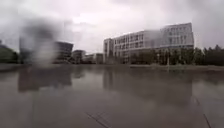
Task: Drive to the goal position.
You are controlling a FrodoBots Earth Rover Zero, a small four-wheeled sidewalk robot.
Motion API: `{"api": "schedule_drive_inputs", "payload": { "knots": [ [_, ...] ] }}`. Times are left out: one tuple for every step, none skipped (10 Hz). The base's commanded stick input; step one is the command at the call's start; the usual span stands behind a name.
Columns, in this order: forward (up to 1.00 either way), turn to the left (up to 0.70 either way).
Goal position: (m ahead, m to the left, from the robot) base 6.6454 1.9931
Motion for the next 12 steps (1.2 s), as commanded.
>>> {"api": "schedule_drive_inputs", "payload": {
  "knots": [
    [0.70, 0.00],
    [0.70, 0.02],
    [0.70, 0.34],
    [0.70, 0.35],
    [0.70, 0.35],
    [0.70, 0.29],
    [0.70, 0.04],
    [0.70, 0.01],
    [0.70, 0.00],
    [0.70, 0.00],
    [0.70, 0.00],
    [0.70, 0.00]
  ]
}}
